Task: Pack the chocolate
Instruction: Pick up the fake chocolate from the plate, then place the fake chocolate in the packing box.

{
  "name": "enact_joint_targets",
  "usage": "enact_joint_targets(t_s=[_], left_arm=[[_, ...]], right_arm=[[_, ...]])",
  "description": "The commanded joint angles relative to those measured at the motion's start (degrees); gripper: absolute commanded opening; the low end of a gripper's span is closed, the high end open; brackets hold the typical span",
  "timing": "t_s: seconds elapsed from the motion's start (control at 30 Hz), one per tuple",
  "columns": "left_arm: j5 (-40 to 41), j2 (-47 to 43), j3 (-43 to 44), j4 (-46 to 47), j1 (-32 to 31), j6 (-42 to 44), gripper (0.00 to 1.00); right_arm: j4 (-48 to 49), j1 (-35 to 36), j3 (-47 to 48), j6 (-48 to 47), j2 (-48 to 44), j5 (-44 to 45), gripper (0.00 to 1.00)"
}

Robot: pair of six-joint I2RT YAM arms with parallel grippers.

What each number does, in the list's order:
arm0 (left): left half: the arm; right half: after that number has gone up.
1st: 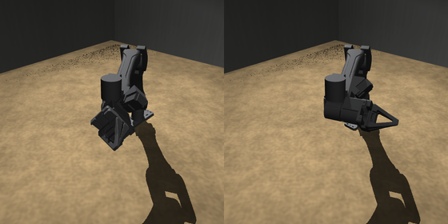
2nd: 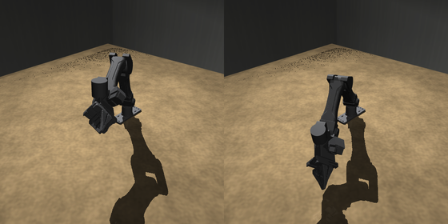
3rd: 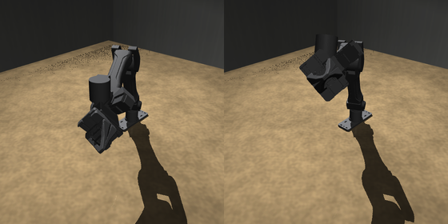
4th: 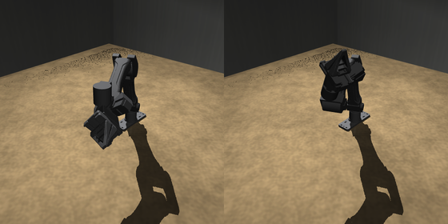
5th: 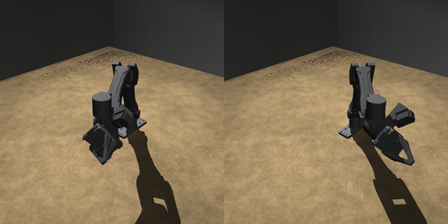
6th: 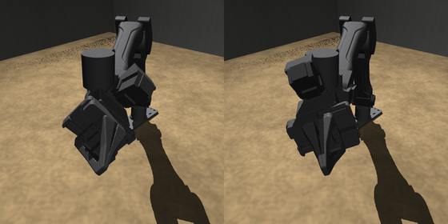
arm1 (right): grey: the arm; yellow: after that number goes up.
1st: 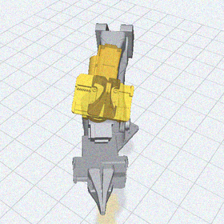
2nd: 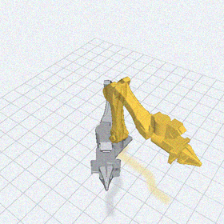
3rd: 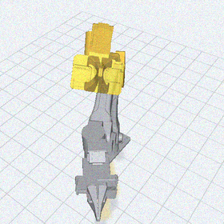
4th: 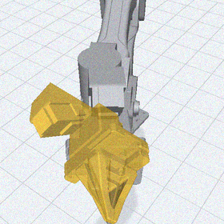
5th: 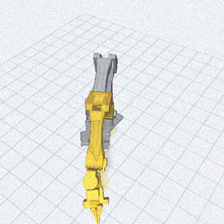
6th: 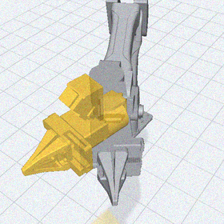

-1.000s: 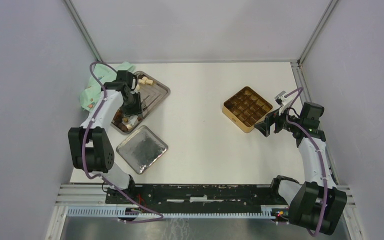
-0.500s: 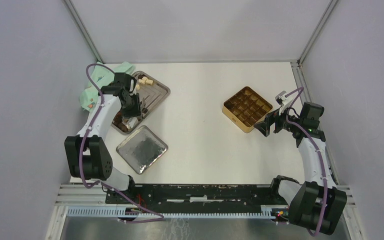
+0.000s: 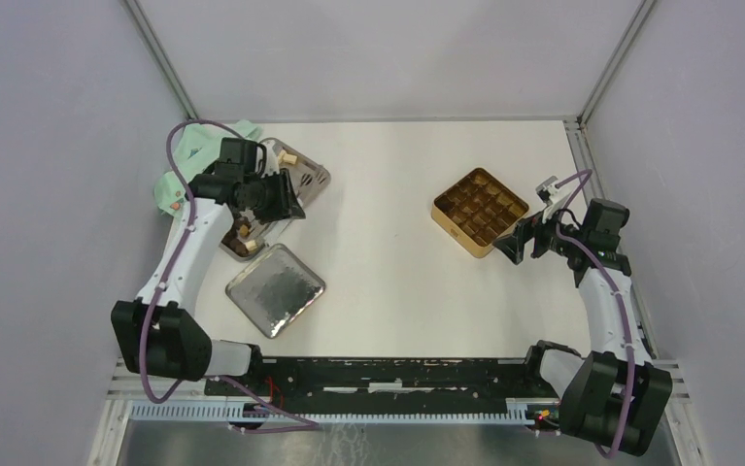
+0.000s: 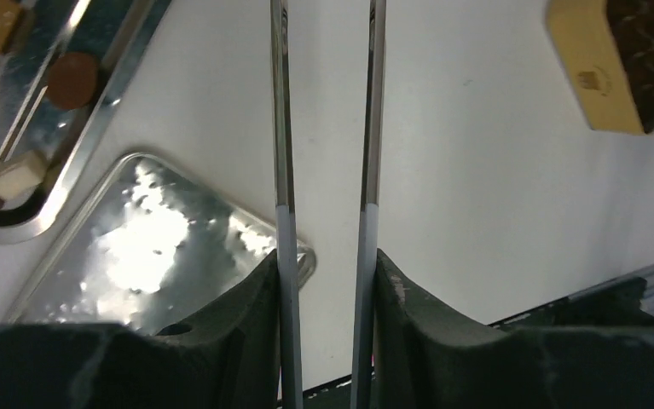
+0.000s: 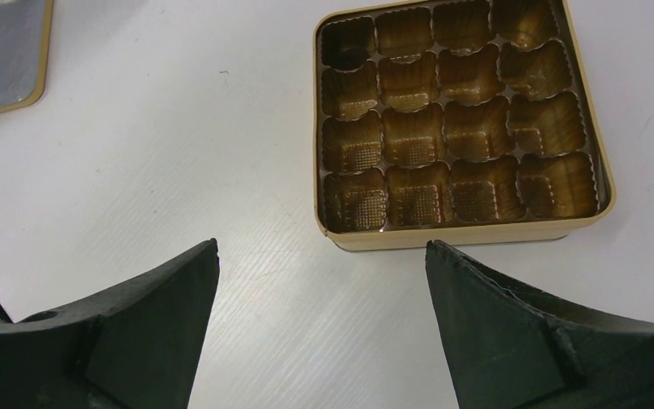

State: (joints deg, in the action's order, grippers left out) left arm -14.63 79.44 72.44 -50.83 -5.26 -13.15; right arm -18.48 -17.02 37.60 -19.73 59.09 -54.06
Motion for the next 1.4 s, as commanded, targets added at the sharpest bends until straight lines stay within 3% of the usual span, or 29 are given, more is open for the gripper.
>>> enact_joint_targets(t_s=[0.0, 0.23, 0.5, 0.97, 1.23, 1.37], left_arm=[[-10.85, -4.89, 0.65, 9.76, -6.47, -7.66, 0.02], [-14.08, -3.13, 0.52, 21.63, -15.2, -16.66, 0.02], [-10.13, 6.38, 6.06, 27.93, -26.28, -20.26, 0.02], [7.19, 27.2, 24.29, 17.97, -39.52, -12.63, 0.02], [11.9, 34.66, 32.45, 12.37, -42.31, -10.19, 0.08], [13.38, 37.29, 35.53, 10.22, -42.72, -9.73, 0.17]], right_arm=[[3.78, -1.15, -0.25, 2.64, 0.15, 0.55, 0.96], [6.13, -3.63, -1.95, 5.31, -0.89, 2.07, 0.96], [6.97, -5.08, -3.3, 5.93, -2.2, 4.43, 0.97], [7.16, -6.45, -3.68, 6.36, -1.94, 5.72, 0.98], [7.4, -6.69, -3.89, 6.37, -1.72, 5.57, 0.98], [7.5, -6.71, -4.03, 6.42, -1.69, 5.31, 0.98]])
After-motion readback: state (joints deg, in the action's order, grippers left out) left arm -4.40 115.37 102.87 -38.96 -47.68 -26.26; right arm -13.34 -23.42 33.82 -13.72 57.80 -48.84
